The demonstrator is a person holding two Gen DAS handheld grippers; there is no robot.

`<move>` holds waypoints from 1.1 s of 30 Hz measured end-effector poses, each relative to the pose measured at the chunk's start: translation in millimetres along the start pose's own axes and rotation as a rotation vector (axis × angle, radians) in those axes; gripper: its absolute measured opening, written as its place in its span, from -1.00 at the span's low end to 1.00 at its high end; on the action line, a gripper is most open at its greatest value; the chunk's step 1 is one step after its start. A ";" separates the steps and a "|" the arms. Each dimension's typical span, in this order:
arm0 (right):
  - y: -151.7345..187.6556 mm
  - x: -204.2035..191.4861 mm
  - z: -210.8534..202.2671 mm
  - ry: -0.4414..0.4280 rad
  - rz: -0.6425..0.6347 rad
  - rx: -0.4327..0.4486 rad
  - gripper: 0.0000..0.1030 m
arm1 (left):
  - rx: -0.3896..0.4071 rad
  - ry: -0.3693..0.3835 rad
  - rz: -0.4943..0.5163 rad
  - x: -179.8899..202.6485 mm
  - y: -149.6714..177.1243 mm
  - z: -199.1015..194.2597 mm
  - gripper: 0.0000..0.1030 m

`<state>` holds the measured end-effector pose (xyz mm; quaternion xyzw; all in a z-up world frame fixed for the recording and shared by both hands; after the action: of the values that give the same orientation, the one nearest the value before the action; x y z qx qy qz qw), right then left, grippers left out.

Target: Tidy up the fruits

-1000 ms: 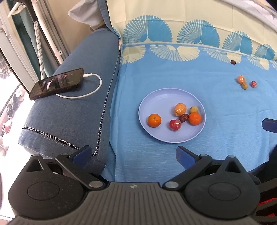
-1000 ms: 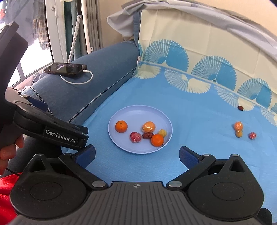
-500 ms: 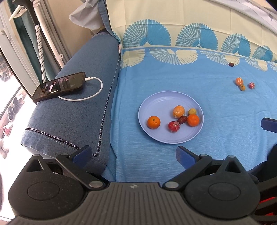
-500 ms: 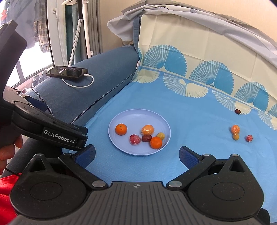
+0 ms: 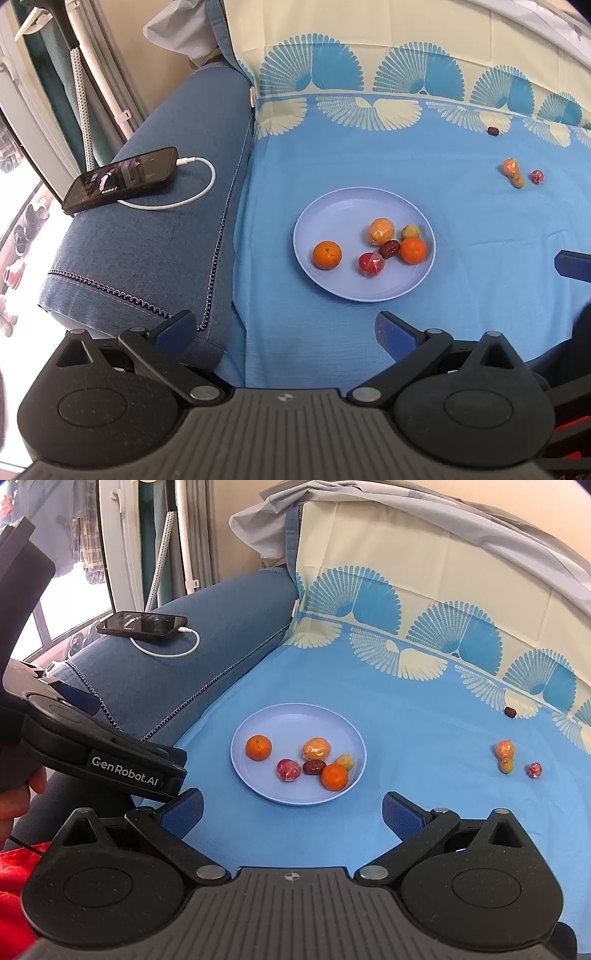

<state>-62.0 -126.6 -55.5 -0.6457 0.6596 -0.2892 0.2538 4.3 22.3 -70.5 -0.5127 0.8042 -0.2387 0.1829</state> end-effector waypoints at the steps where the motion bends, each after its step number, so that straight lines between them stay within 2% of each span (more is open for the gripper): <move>1: 0.0 -0.4 0.5 0.000 -0.002 0.000 0.99 | -0.002 0.000 -0.002 -0.1 0.1 0.9 0.99; 12: 4.5 4.5 14.3 -0.013 0.037 -0.028 0.99 | -0.047 0.002 0.003 3.6 -1.7 13.4 0.99; 18: 10.3 21.6 31.4 -0.009 0.105 -0.056 0.99 | -0.091 -0.001 -0.004 6.2 -9.7 27.3 0.99; 25: 18.2 75.2 62.0 0.081 0.240 -0.084 0.99 | -0.137 -0.008 -0.001 18.2 -36.5 51.9 1.00; 33: 26.4 174.4 112.9 0.271 0.401 -0.095 0.99 | -0.170 0.023 0.068 65.2 -97.4 100.3 1.00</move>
<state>-7.1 -306.8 -146.9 -0.4684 0.8154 -0.2856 0.1849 103.6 -91.9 -100.3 -0.4962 0.8405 -0.1690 0.1373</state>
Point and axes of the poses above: each gripper's, at about its wrist camera, not at the fingertips, and z roughly the way its jaws point, x to its right, y to its underside, the point moved 6 cm from there along z, roughly the way its jaws point, and after that the axes turned 12 degrees about y, right-handed, at the moved point
